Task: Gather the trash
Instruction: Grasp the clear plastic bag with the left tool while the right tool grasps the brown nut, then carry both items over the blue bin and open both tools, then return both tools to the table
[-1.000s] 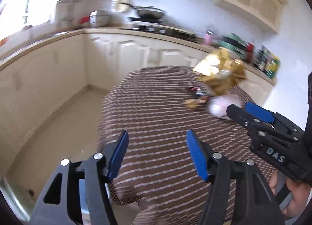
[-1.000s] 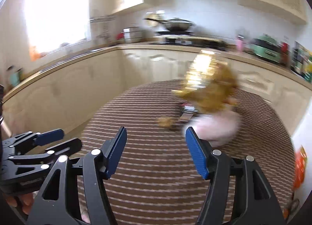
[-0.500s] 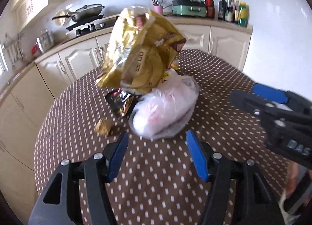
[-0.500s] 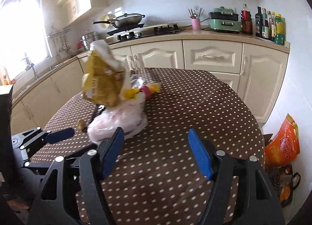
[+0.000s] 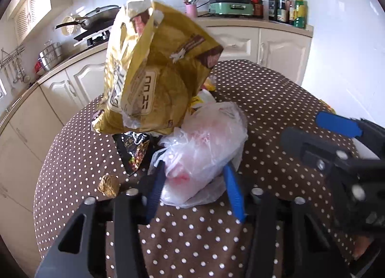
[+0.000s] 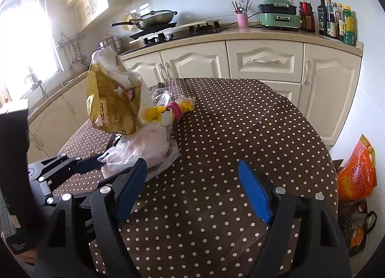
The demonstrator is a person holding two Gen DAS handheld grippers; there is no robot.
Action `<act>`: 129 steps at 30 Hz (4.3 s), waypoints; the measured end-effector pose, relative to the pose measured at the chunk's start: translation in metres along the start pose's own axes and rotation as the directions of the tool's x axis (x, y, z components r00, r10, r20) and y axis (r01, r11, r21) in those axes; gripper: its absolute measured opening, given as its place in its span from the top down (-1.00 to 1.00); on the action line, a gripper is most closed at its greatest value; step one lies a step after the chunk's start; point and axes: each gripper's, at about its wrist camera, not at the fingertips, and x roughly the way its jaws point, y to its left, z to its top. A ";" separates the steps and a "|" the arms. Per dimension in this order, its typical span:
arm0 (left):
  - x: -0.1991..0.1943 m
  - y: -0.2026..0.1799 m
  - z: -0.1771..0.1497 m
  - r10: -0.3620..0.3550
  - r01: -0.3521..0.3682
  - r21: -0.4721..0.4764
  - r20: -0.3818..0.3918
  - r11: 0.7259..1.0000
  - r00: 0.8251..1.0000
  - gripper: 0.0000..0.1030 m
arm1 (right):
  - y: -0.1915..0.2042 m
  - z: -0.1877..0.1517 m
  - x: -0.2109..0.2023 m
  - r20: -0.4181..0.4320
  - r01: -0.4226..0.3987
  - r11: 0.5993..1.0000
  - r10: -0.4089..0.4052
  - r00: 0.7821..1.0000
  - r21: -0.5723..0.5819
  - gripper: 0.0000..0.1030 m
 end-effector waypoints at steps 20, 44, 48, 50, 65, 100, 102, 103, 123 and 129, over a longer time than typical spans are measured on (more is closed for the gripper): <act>-0.104 0.133 -0.082 0.074 -0.021 -0.366 0.129 0.931 0.989 0.30 | 0.107 -0.004 0.020 -0.112 -0.174 0.976 0.160 0.981 -0.134 -0.47; -0.101 0.208 -0.125 0.078 0.000 -0.517 0.128 0.856 0.989 0.29 | 0.195 -0.007 0.101 -0.266 -0.148 0.948 0.070 0.961 -0.283 0.47; -0.115 0.206 -0.137 0.086 0.000 -0.532 0.136 0.847 0.987 0.29 | 0.206 -0.020 0.069 -0.267 -0.210 0.938 0.136 0.954 -0.274 0.47; -0.126 0.206 -0.145 0.094 -0.003 -0.543 0.140 0.839 0.986 0.29 | 0.215 -0.027 0.055 -0.270 -0.242 0.931 0.167 0.948 -0.274 0.47; -0.200 0.260 -0.254 0.229 -0.130 -0.674 0.060 0.728 0.972 0.29 | 0.356 -0.094 0.025 -0.365 -0.467 0.801 0.336 0.868 -0.374 0.47; -0.093 0.379 -0.386 0.190 -0.337 -0.771 -0.279 0.540 0.941 0.08 | 0.461 -0.211 0.170 -0.561 -0.489 0.745 0.188 0.806 -0.453 0.47; -0.095 0.379 -0.386 0.189 -0.335 -0.770 -0.277 0.543 0.942 0.08 | 0.462 -0.212 0.169 -0.565 -0.493 0.742 0.187 0.804 -0.455 0.47; -0.096 0.378 -0.385 0.190 -0.337 -0.768 -0.278 0.545 0.942 0.08 | 0.463 -0.213 0.168 -0.568 -0.496 0.740 0.188 0.801 -0.454 0.47; -0.131 0.386 -0.379 0.244 -0.346 -0.773 -0.251 0.532 0.937 0.08 | 0.490 -0.196 0.152 -0.517 -0.514 0.728 0.254 0.817 -0.454 0.23; -0.152 0.373 -0.361 0.267 -0.328 -0.766 -0.210 0.554 0.941 0.08 | 0.482 -0.175 0.126 -0.472 -0.502 0.726 0.275 0.838 -0.469 0.22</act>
